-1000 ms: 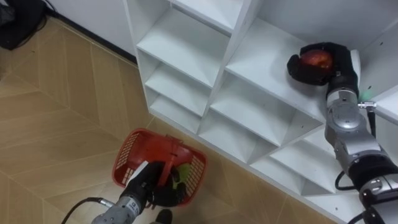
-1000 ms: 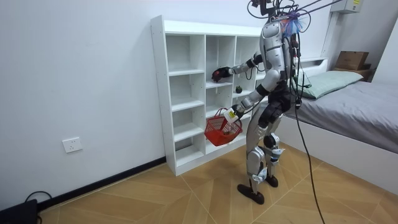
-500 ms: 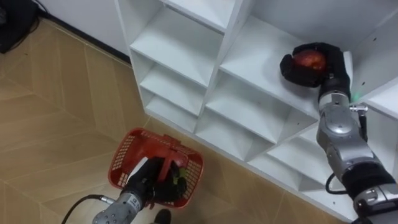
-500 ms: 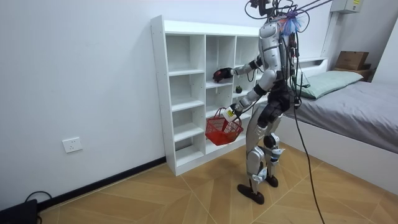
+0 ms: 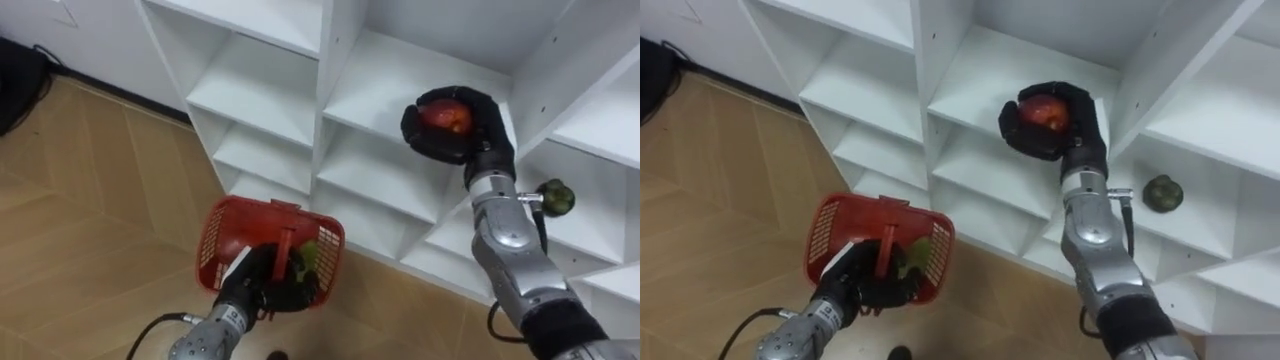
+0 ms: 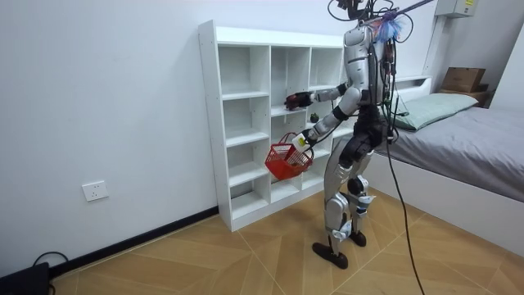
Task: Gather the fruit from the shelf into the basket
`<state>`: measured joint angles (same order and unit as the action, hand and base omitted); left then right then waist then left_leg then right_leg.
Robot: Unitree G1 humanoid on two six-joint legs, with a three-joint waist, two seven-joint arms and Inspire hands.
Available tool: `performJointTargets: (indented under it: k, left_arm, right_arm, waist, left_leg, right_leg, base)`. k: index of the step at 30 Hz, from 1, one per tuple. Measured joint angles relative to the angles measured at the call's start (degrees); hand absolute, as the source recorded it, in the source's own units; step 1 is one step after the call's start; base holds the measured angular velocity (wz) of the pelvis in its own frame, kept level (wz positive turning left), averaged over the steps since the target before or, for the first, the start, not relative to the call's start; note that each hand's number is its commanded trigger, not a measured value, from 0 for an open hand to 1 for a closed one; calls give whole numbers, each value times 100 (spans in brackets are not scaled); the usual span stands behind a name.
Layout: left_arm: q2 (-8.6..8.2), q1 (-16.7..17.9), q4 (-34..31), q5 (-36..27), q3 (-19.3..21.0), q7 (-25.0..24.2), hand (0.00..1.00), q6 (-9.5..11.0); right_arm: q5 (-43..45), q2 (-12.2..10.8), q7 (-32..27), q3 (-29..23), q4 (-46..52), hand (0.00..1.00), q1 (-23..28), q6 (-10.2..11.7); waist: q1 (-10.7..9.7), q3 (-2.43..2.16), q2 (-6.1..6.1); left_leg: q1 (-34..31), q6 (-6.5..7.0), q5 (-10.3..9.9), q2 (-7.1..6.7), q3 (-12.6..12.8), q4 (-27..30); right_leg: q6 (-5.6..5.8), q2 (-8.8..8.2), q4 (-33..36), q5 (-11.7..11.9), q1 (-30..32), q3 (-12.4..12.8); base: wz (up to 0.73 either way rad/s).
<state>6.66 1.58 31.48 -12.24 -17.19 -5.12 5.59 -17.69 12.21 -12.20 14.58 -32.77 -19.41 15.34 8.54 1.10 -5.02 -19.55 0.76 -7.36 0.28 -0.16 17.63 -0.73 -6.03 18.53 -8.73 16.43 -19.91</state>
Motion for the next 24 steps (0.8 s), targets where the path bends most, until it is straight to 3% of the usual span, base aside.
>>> performJointTargets:
  k: [9,15,20,24]
  left_arm:
    - [-50,-11,-24,-235,17,222,100,321]
    - [-84,-19,-166,-400,5,222,100,358]
    - [-76,-46,-213,-739,13,205,100,375]
    - [-94,-92,-248,-854,25,167,100,383]
  right_arm:
    - [67,-110,782,210,959,100,662,-4]
    - [253,-116,1179,332,1094,100,930,-169]
    - [467,-119,1380,324,1095,100,974,-169]
    - [451,-184,1579,261,1145,100,1124,-169]
  waist:
    - [-115,3,-8]
    - [-207,3,-8]
    - [-286,5,14]
    - [-362,6,110]
  left_leg:
    - [-132,2,1,-3,189,-27]
    - [-322,5,1,19,243,-26]
    - [-350,10,-6,60,340,-37]
    - [-367,8,-9,86,399,-31]
  right_leg:
    - [-19,15,33,11,259,225]
    - [-15,23,30,18,475,280]
    - [-19,25,35,30,537,307]
    - [-33,39,40,40,556,311]
  base:
    - [-10]
    - [-3]
    - [-7]
    - [-2]
